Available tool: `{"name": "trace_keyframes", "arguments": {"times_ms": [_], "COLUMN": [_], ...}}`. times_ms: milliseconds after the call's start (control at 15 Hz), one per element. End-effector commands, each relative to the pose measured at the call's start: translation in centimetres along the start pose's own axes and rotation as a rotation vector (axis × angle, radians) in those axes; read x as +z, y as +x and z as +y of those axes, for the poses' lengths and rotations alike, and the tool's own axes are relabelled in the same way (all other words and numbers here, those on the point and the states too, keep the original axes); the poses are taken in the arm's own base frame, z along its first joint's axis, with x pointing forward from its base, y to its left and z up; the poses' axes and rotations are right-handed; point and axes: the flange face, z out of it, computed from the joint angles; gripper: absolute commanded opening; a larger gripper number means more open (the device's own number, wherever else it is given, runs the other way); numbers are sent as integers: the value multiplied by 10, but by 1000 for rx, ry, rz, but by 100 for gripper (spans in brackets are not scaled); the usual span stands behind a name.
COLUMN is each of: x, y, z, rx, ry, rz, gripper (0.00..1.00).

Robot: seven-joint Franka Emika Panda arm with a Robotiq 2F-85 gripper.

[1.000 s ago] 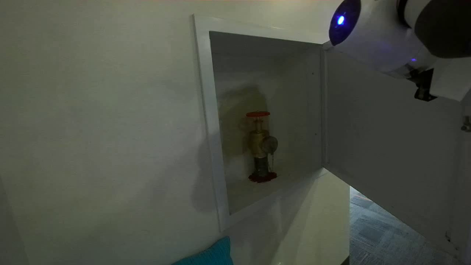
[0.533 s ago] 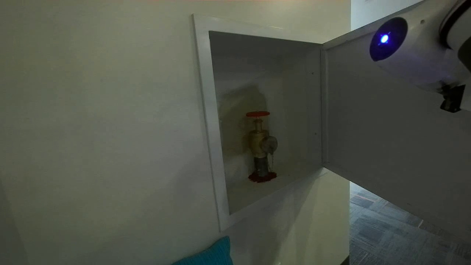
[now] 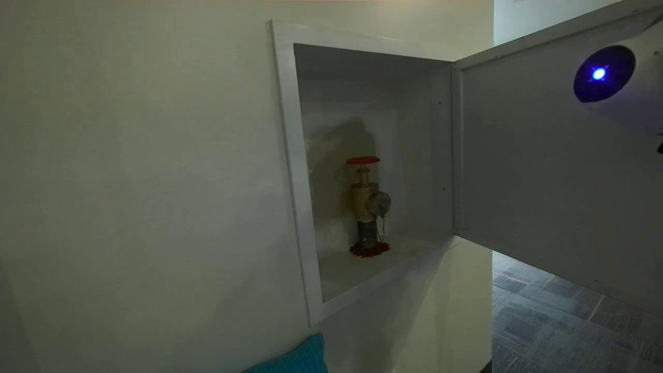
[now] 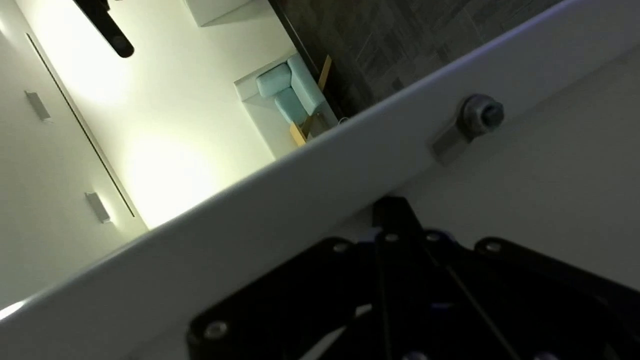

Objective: Open the door

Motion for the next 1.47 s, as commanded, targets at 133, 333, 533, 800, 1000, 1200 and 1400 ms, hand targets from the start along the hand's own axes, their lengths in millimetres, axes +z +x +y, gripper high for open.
{"name": "trace_keyframes", "arguments": {"times_ms": [133,333,533,800,1000,1200,1400], "x": [47,52,30,-24,-72,-115,-143], "y": [-5,2,7,8,1,-7,-11], "z": [20,24,24,25,30,40,47], "rx": [132,201,260,311,337,359,390], "ry": [34,92,205,408,574,752,922], "rz": [14,19,50,92,84,75,67], "gripper": [0,0,0,0,0,0,0]}}
